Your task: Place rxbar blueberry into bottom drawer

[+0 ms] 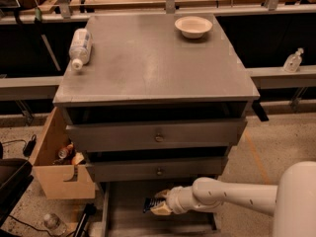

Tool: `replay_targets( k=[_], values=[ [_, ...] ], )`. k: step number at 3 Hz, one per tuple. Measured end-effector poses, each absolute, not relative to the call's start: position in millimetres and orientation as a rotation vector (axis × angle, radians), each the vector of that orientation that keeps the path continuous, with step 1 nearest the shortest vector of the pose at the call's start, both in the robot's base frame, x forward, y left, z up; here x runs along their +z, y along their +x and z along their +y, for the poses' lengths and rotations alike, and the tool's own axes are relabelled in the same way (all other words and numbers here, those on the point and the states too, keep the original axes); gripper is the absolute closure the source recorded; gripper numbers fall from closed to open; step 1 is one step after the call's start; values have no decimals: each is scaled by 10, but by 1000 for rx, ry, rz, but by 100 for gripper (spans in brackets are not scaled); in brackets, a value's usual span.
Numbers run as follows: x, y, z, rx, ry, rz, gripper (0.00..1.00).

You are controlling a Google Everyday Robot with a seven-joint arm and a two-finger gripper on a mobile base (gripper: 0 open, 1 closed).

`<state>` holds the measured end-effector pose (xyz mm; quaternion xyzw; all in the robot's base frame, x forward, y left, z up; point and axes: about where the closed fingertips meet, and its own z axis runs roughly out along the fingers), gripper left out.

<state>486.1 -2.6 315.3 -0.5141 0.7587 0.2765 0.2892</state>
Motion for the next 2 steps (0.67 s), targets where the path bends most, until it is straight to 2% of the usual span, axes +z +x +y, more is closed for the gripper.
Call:
replay_targets(
  k=[2],
  values=[
    [3143,4844,5,745,-1375,2023,35]
  ],
)
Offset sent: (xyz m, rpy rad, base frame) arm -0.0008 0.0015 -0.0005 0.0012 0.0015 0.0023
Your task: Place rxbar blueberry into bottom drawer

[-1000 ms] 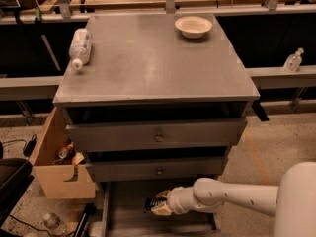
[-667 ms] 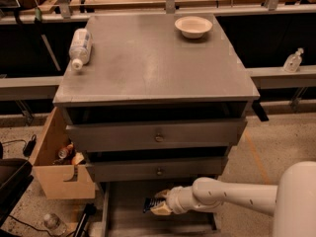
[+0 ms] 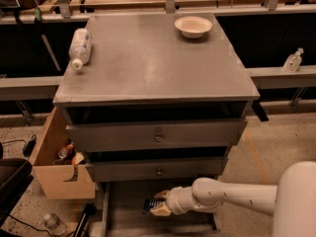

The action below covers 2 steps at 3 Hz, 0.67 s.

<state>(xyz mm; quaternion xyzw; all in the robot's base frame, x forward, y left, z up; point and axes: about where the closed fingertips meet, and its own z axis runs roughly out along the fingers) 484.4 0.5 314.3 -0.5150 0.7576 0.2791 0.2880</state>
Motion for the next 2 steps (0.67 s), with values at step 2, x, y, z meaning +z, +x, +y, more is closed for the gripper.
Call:
replay_targets(
  k=[2],
  values=[
    [3133,4827,35,752,-1378,2022,0]
  ],
)
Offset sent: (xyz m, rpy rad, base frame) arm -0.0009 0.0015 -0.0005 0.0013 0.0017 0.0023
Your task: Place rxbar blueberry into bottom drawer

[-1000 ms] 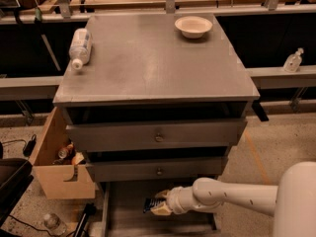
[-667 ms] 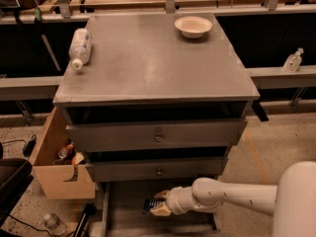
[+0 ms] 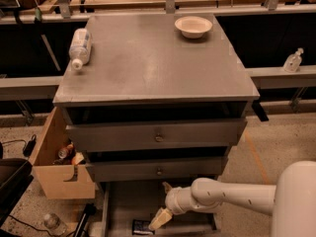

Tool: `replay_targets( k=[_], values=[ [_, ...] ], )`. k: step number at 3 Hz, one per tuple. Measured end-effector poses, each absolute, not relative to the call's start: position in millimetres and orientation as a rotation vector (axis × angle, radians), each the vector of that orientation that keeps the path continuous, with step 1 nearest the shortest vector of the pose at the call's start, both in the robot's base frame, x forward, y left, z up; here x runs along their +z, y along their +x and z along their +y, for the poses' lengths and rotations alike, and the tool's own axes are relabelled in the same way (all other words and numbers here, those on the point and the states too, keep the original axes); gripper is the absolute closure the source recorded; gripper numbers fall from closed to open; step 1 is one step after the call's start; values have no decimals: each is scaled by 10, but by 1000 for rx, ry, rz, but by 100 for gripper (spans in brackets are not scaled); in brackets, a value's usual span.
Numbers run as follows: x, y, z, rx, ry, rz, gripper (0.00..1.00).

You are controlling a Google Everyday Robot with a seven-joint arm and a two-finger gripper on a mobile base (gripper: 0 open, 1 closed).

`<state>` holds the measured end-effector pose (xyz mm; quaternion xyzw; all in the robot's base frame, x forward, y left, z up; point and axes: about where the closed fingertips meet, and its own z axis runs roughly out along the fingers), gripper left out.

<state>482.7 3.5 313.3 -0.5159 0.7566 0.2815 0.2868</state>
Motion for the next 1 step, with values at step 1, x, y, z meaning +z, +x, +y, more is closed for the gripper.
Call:
replay_targets(
  k=[1],
  values=[
    [3133,4826,35,752,-1378,2022,0]
  ],
)
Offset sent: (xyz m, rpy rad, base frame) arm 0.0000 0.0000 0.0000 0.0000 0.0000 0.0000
